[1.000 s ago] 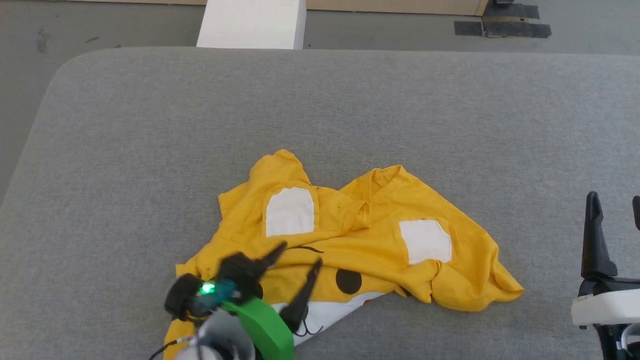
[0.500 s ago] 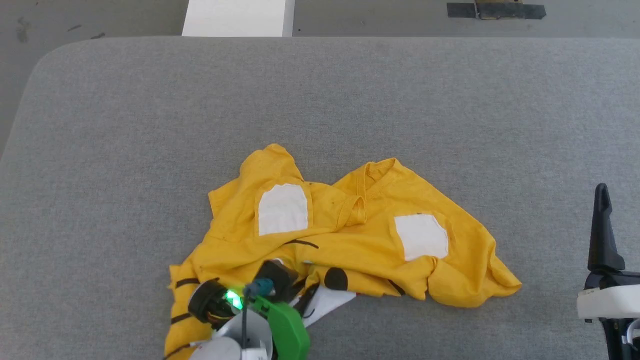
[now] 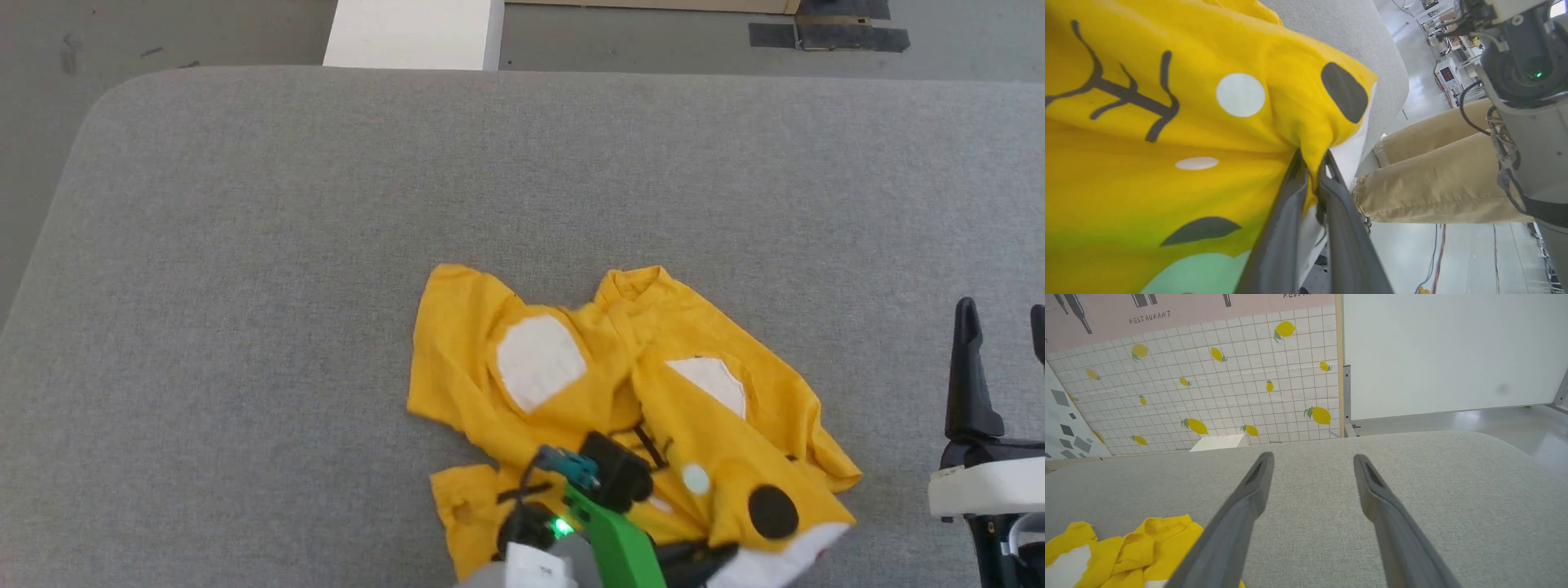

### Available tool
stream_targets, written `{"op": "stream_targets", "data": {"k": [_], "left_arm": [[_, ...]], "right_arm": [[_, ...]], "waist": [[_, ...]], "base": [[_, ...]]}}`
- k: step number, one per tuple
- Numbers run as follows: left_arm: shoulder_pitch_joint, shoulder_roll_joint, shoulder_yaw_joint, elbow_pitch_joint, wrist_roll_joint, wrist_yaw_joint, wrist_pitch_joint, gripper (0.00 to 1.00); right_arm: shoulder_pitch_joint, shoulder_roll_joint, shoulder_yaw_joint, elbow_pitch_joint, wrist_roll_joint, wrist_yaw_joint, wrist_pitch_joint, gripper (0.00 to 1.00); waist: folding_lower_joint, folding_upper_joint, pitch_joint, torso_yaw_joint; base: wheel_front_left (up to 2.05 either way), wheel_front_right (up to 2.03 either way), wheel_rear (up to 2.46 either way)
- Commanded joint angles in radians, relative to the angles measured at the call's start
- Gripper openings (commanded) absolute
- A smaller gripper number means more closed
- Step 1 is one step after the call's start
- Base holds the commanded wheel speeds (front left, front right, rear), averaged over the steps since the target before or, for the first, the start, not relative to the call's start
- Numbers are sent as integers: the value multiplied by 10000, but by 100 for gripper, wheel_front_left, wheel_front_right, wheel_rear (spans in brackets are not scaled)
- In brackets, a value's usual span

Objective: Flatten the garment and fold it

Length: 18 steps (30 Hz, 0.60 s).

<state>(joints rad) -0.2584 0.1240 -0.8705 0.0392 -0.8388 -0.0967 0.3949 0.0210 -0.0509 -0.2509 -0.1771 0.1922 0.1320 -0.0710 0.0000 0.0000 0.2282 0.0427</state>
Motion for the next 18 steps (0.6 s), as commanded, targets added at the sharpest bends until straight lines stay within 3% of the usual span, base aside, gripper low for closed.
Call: {"op": "stream_targets", "data": {"k": [1, 2, 3, 4, 9, 12, 16, 18], "left_arm": [[-83, -144, -109, 218, -176, -79, 52, 0], [-32, -271, -182, 447, -355, -99, 54, 0], [-16, -358, -198, 627, -444, -102, -12, 40], [-59, -437, -182, 840, -405, -59, -198, 100], [-332, -587, 165, 1277, -222, 107, -1172, 100], [-572, -407, 958, 1006, -198, 409, -1815, 100], [-1096, 509, 2370, 437, 577, 1288, -3007, 100], [-1437, 1233, 2875, 314, 1305, 1716, -3456, 100]], "right_arm": [[-102, 7, 41, 54, 45, -13, -67, 100], [-83, 7, 47, 95, 48, -13, -65, 100], [-68, 7, 52, 130, 45, -13, -60, 100], [-51, 7, 62, 168, 40, -13, -53, 100], [69, 7, 30, 254, 21, -13, -9, 100], [168, 7, -14, 255, 13, -13, 21, 100], [240, 7, 0, 190, 45, -13, 57, 100], [250, 7, 35, 115, 30, -13, 86, 100]], "waist": [[0, 0, -37, -38], [0, 0, -66, -61], [0, 0, -96, -80], [0, 0, -135, -105], [0, 0, -348, -123], [0, 0, -456, -93], [0, 0, -423, -17], [0, 0, -325, 14]], "base": [[0, 0, 0], [0, 0, 0], [0, 0, 0], [0, 0, 0], [0, 0, 0], [0, 0, 0], [0, 0, 0], [0, 0, 0]]}}
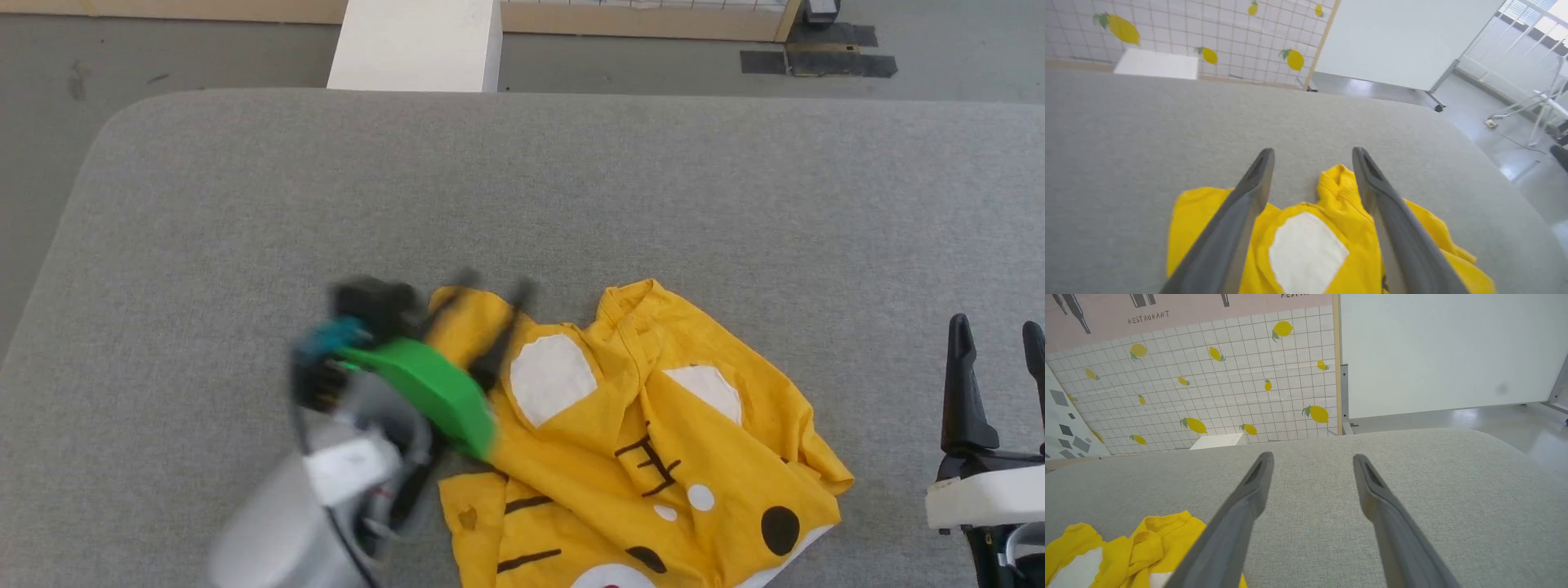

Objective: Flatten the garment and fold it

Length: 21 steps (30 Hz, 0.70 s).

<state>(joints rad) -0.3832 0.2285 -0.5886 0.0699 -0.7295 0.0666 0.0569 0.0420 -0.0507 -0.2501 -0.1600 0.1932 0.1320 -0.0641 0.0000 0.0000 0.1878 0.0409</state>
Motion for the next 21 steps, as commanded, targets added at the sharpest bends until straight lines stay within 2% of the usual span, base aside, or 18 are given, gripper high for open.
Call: {"op": "stream_targets", "data": {"k": [1, 4, 7, 15, 21], "left_arm": [[-363, 603, 221, 26, 657, 297, -229, 100], [-632, 1268, 402, 236, 1301, 617, -277, 100], [-854, 1447, 300, 560, 1374, 558, 89, 100], [-1683, 1290, -434, 1922, 1562, 77, 1076, 100], [-2239, 1186, -642, 2986, 1573, -182, 1453, 100]], "right_arm": [[32, 5, 45, -110, 4, -13, 38, 100], [-16, 5, 58, -279, -83, -13, 113, 100], [-117, 5, 64, -466, -167, -13, 223, 100], [-380, 5, 159, -780, -243, -13, 388, 100], [-493, 5, 141, -885, -256, -13, 422, 100]], "waist": [[0, 0, 152, 40], [0, 0, 359, 47], [0, 0, 623, 45], [0, 0, 1166, -84], [0, 0, 1456, -208]], "base": [[0, 0, 0], [0, 0, 0], [0, 0, 0], [0, 0, 0], [0, 0, 0]]}}
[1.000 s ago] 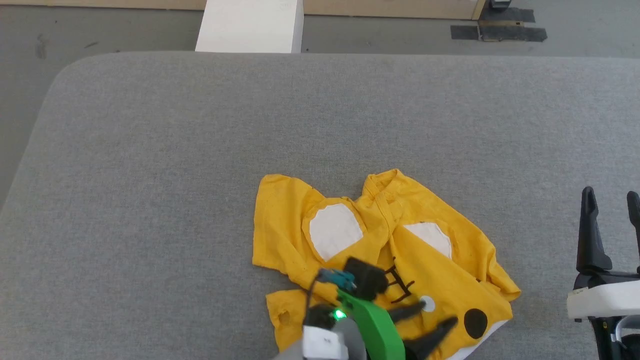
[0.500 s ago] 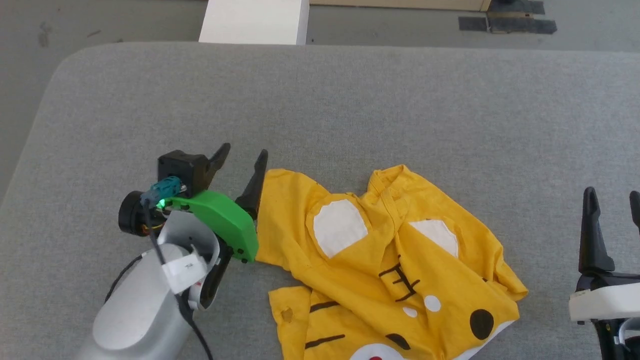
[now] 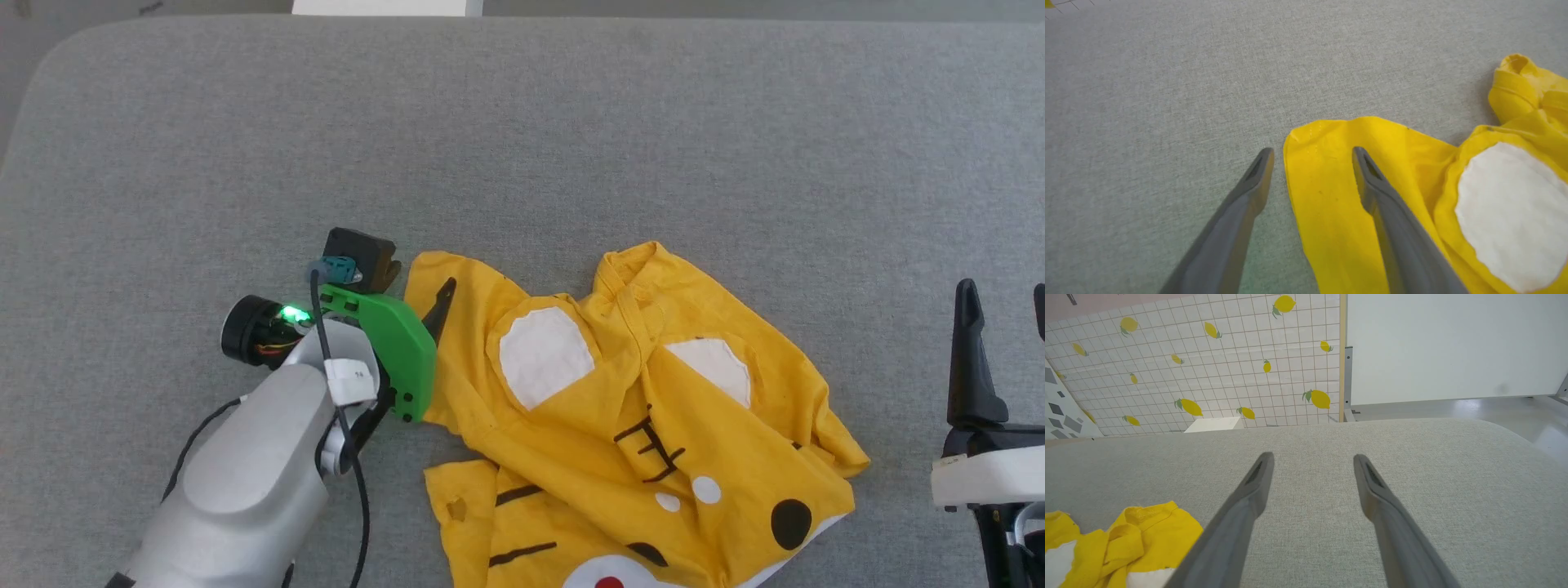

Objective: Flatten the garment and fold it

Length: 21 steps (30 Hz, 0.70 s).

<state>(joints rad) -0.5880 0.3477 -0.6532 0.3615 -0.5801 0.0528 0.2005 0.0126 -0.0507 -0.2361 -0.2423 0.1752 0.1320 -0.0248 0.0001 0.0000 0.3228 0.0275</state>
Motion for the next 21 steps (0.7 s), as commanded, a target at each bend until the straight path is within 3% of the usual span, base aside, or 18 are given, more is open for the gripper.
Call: {"op": "stream_targets", "data": {"k": [1, 8, 9, 10, 16, 21], "left_arm": [[-260, 4, -27, 209, 104, -73, 52, 100], [-594, -26, -406, 1129, 125, -556, 456, 100], [-604, -60, -492, 1260, 70, -696, 593, 54], [-614, -96, -534, 1328, 23, -798, 632, 0], [-588, -357, -689, 1702, -249, -1201, 565, 0], [-563, -563, -184, 1674, -499, -967, -510, 0]], "right_arm": [[-210, 5, -3, -73, -76, -13, 28, 100], [-271, 5, -47, -127, -72, -13, 16, 100], [-284, 5, -55, -127, -78, -13, 20, 100], [-299, 5, -57, -129, -83, -13, 27, 100], [-404, 5, -62, -142, -145, -13, 94, 100], [-373, 5, -108, -87, -163, -13, 94, 100]], "waist": [[-1, 0, 143, -89], [-1, 0, 378, -119], [-1, 0, 398, -109], [-1, 0, 414, -102], [-1, 0, 389, -14], [-1, 0, 117, 125]], "base": [[0, 0, 0], [0, 0, 0], [0, 0, 0], [0, 0, 0], [0, 0, 0], [0, 0, 0]]}}
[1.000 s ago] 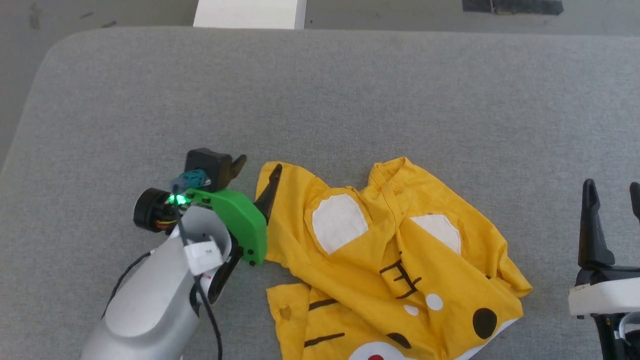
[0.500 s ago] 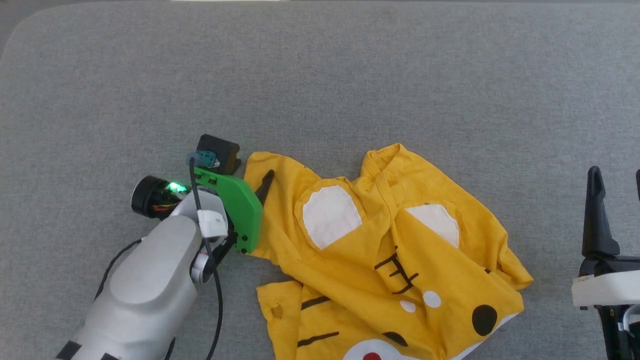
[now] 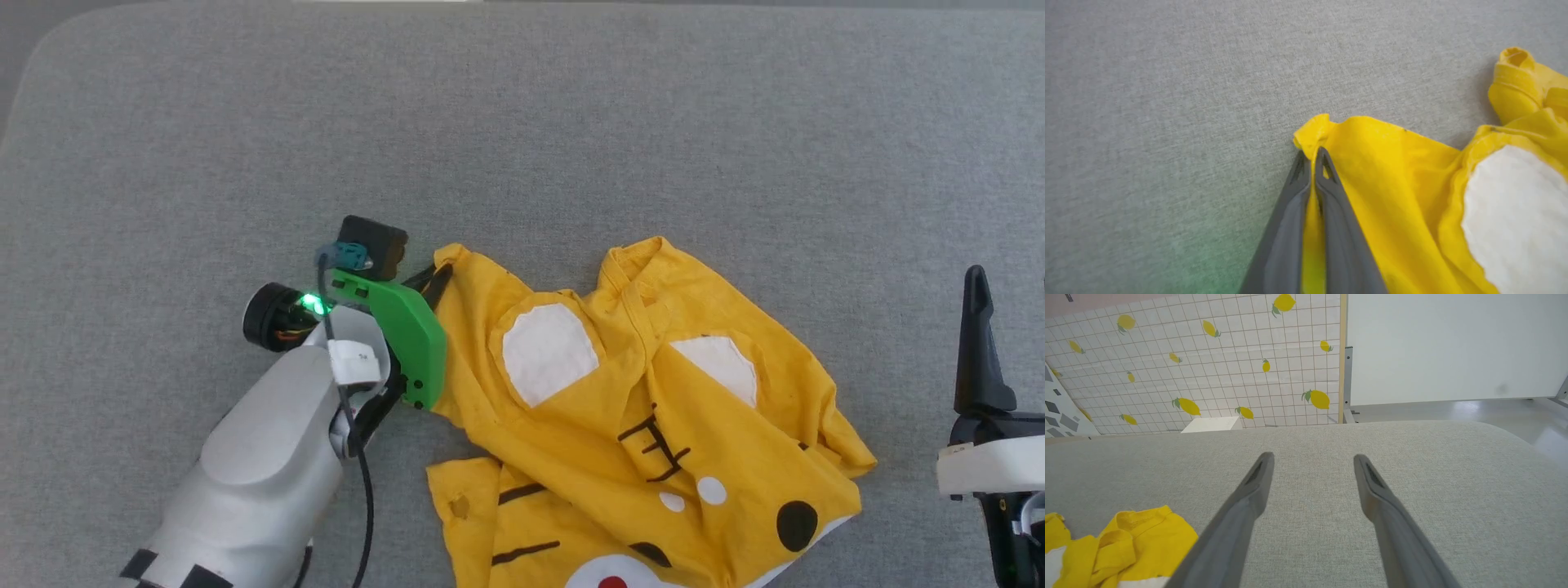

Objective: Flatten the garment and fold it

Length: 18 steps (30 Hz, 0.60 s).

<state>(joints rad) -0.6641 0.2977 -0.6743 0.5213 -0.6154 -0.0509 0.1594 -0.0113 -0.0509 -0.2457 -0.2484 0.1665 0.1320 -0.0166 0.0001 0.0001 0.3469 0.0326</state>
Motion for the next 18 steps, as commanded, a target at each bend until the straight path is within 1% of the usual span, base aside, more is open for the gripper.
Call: {"op": "stream_targets", "data": {"k": [1, 4, 6, 7, 9, 14, 16, 18], "left_arm": [[246, -109, 217, -17, -272, 158, -355, 0], [673, -193, 1035, -586, -922, 436, -1215, 0], [1210, -131, 1695, -1185, -1493, 630, -1693, 0], [1501, -31, 2017, -1502, -1718, 754, -1908, 0], [2271, 296, 2747, -2278, -2135, 1136, -2321, 0], [4774, 1275, 4604, -4249, -2937, 2298, -3026, 0], [5712, 1445, 5214, -4907, -3256, 2636, -3196, 0], [6472, 1535, 5721, -5404, -3514, 2874, -3340, 0]], "right_arm": [[-121, 7, -11, -10, -70, -13, 5, 100], [-74, 7, 37, 78, -13, -13, -24, 100], [-23, 7, 39, 130, 24, -13, -44, 100], [3, 7, 31, 146, 36, -13, -50, 100], [72, 7, 0, 171, 63, -13, -69, 100], [221, 7, -168, 224, 114, -13, -110, 100], [278, 7, -243, 252, 122, -13, -111, 100], [336, 7, -276, 291, 106, -13, -60, 100]], "waist": [[-1, -1, -185, 97], [-1, -1, -419, 141], [-1, -1, -538, 169], [-1, -1, -578, 184], [-1, -1, -643, 218], [-1, -1, -687, 241], [-1, -1, -686, 258], [-1, -1, -680, 291]], "base": [[0, 0, 0], [0, 0, 0], [0, 0, 0], [0, 0, 0], [0, 0, 0], [0, 0, 0], [0, 0, 0], [0, 0, 0]]}}
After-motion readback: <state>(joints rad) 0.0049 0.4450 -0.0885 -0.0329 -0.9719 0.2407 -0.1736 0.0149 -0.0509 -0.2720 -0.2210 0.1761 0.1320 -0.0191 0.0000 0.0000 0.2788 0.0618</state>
